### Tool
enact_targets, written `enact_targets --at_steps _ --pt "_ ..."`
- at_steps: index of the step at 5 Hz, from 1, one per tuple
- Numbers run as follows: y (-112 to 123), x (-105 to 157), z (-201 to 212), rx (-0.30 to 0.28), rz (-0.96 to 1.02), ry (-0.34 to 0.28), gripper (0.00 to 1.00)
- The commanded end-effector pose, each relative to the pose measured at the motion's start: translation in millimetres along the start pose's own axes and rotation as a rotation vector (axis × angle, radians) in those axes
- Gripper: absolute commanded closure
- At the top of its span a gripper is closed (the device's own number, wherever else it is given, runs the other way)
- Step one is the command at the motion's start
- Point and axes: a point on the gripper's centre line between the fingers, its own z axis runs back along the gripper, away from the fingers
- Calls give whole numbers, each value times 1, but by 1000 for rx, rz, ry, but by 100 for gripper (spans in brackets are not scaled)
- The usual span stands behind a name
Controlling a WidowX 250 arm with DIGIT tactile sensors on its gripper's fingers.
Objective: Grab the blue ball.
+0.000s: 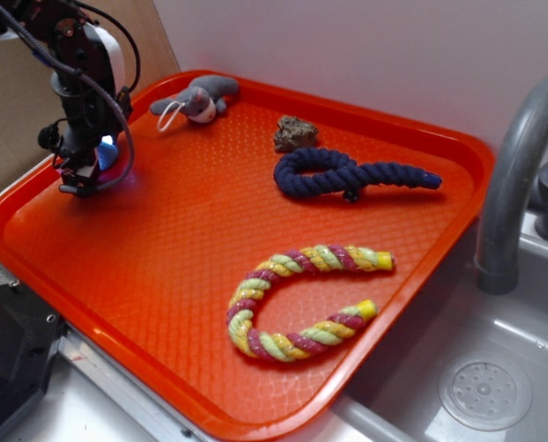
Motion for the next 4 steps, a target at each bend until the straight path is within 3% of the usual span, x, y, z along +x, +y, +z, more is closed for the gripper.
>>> enact_targets --at_steps 1,2,3,4 --pt "8 5 10 -10 26 27 100" --pt "12 4 16 -16 48 44 100" --pt "14 -4 33 -73 151 50 100" --pt "-7 -8 91 -80 430 -256 100"
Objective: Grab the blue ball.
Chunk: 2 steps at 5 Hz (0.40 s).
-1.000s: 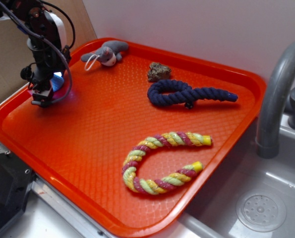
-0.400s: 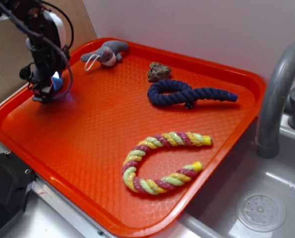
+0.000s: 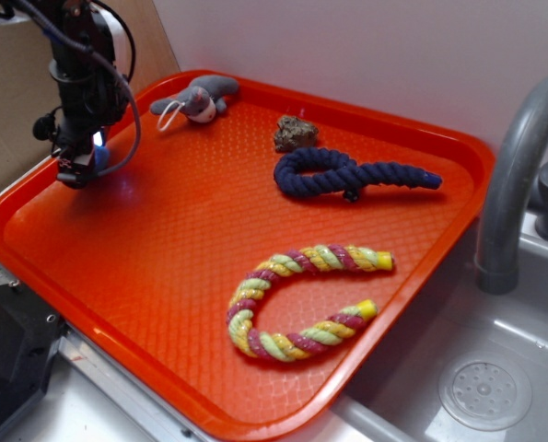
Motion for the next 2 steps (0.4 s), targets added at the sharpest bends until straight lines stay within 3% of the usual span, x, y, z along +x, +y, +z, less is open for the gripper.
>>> enact_targets --at_steps 1,2 --pt "-37 -8 118 35 490 -91 100" --pt "-48 -16 171 -23 746 -153 100"
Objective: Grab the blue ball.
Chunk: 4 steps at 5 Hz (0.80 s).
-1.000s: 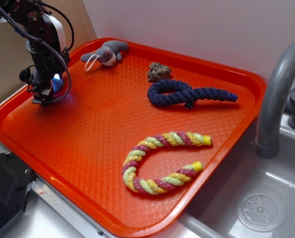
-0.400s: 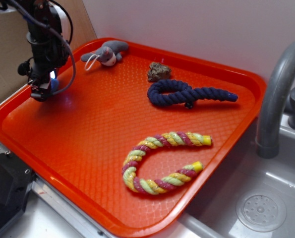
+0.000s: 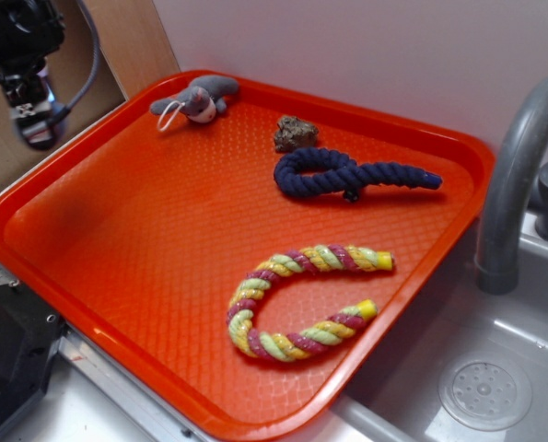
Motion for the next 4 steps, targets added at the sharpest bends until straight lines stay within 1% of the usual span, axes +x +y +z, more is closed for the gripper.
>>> enact_targets --at_steps 1,2,3,4 --pt "-10 13 79 -51 309 -18 100" --pt "-19 20 80 -74 297 -50 100" --pt "-25 36 94 -187 239 -266 100" --pt "-27 50 116 -205 278 -376 100"
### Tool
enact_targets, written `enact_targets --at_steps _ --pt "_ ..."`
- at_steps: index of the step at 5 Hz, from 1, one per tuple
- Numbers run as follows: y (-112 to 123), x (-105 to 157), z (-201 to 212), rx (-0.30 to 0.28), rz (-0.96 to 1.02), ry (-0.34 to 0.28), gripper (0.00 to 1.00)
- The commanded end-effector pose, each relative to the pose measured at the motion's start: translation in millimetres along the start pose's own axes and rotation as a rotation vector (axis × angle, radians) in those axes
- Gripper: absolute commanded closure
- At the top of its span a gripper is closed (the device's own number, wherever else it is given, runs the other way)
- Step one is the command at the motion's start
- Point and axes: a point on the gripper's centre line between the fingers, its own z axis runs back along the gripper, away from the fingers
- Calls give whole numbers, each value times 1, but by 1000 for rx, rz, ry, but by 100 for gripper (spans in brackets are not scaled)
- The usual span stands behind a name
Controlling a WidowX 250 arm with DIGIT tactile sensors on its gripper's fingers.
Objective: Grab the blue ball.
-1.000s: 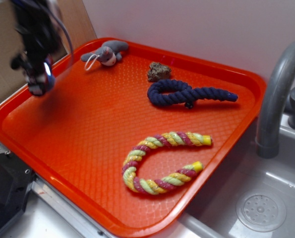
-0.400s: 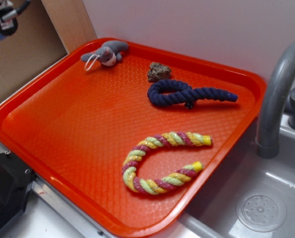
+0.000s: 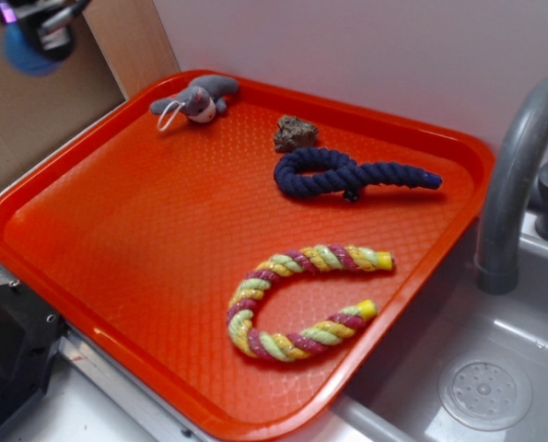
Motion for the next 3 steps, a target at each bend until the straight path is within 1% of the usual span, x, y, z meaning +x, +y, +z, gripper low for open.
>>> enact_targets --at_steps 1,2,3 --pt "-9 46 46 -12 107 -139 100" --pt "0 49 36 8 156 -91 100" --pt "-1 46 34 52 164 -86 100"
